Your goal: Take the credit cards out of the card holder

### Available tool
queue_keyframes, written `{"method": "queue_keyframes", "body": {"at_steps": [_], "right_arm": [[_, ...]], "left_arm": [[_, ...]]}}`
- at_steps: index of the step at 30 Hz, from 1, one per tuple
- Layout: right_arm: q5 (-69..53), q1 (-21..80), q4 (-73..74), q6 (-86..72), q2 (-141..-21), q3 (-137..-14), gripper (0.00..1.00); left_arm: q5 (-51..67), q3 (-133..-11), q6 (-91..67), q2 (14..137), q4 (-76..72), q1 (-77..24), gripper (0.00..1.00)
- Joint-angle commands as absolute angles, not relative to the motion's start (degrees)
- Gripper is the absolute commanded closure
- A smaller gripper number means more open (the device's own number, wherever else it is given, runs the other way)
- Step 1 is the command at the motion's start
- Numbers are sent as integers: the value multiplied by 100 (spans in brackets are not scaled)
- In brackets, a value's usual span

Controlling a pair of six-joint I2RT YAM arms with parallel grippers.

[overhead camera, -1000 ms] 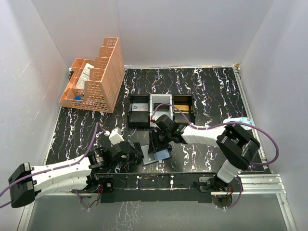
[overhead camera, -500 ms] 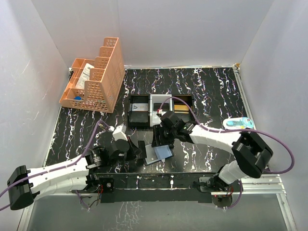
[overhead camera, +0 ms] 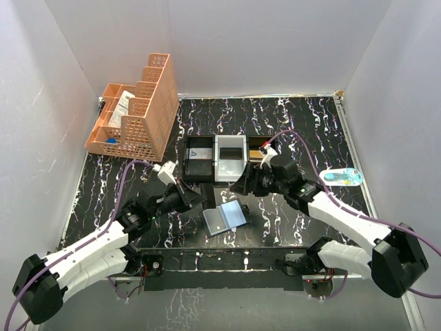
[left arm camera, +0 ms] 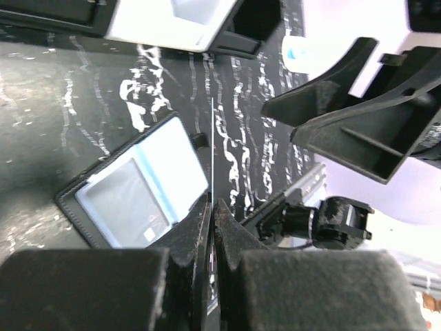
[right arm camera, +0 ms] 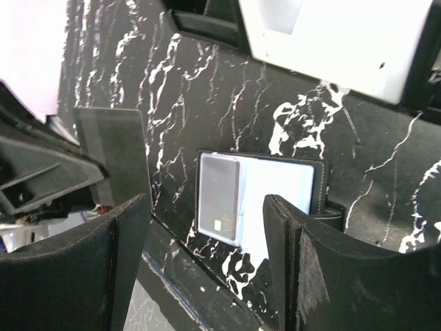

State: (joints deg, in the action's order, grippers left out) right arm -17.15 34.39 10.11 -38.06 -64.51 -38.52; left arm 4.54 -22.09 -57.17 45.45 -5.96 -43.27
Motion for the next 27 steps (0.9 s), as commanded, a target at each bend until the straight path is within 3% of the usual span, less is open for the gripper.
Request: {"method": "queue_keyframes", "body": {"at_steps": [1, 6, 13, 27], "right_arm": [[-2131, 3462, -539, -4357, -5844, -3303, 35], [-2794, 3463, -1776, -4823, -5521, -2718, 27], [-3601, 3463, -2759, -5513, -5904, -2598, 27], [-4136, 3463, -3154, -5848, -6564, -2721, 42]], "left_arm": [[1452, -2022, -5610, 4543, -1530, -4201, 100], [1696, -1592, -5923, 4468, -2473, -4201, 100], [1982, -1354, -6264, 4682, -3525, -4197, 100], [2039, -1321, -6503, 4725, -3960, -4201, 100]]}}
